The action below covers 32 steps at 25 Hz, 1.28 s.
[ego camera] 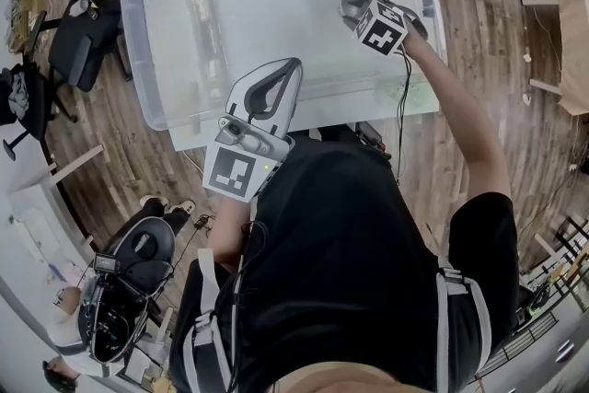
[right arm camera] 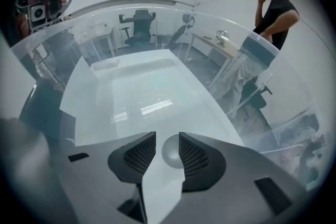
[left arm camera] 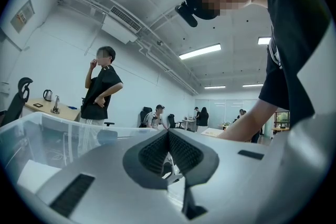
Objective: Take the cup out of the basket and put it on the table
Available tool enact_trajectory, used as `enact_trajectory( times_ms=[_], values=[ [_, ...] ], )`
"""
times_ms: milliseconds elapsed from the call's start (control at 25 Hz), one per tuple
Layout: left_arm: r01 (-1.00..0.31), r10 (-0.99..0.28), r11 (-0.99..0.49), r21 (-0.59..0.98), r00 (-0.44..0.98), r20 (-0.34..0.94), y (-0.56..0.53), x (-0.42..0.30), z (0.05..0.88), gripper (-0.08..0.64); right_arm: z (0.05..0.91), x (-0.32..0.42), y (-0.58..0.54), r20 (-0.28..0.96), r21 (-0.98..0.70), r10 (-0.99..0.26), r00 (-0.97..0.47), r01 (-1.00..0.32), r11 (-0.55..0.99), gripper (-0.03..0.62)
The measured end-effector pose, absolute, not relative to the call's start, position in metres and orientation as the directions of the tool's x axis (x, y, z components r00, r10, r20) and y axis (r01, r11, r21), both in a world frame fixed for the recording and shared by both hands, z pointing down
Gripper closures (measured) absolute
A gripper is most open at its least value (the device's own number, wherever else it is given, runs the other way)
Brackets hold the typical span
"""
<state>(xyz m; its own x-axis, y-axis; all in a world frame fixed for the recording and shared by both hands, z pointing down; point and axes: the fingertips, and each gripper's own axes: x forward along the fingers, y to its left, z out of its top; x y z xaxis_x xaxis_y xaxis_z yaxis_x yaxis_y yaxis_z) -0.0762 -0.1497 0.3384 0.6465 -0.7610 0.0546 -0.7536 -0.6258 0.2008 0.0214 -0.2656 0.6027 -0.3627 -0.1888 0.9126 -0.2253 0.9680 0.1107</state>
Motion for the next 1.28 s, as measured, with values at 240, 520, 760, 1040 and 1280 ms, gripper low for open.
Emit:
enact_trajectory(
  times_ms=[240,520,760,1040,1280],
  values=[
    [-0.749,-0.758,-0.629,0.207,0.651,0.052,-0.153,-0.078,0.341,0.543,0.623,0.023,-0.265,0.929,0.041,-0.137,-0.343,-0.273,0.961,0.462],
    [-0.745,-0.754,-0.633,0.211,0.655,0.050,-0.152,-0.079,0.342,0.542,0.650,0.027,-0.262,0.956,0.044,-0.102,-0.276,-0.209,0.977,0.462],
    [-0.749,-0.757,-0.627,0.214,0.651,0.063,-0.153,-0.082,0.345,0.542,0.672,0.034,-0.265,0.974,0.082,-0.108,-0.200,-0.136,0.987,0.462],
    [-0.753,-0.760,-0.621,0.218,0.646,0.067,-0.153,-0.083,0.345,0.543,0.677,0.034,-0.265,0.979,0.089,-0.104,-0.174,-0.088,0.992,0.463],
    [-0.753,-0.759,-0.620,0.219,0.647,0.073,-0.154,-0.085,0.351,0.543,0.683,0.030,-0.266,0.979,0.095,-0.105,-0.174,-0.067,0.993,0.534]
  ],
)
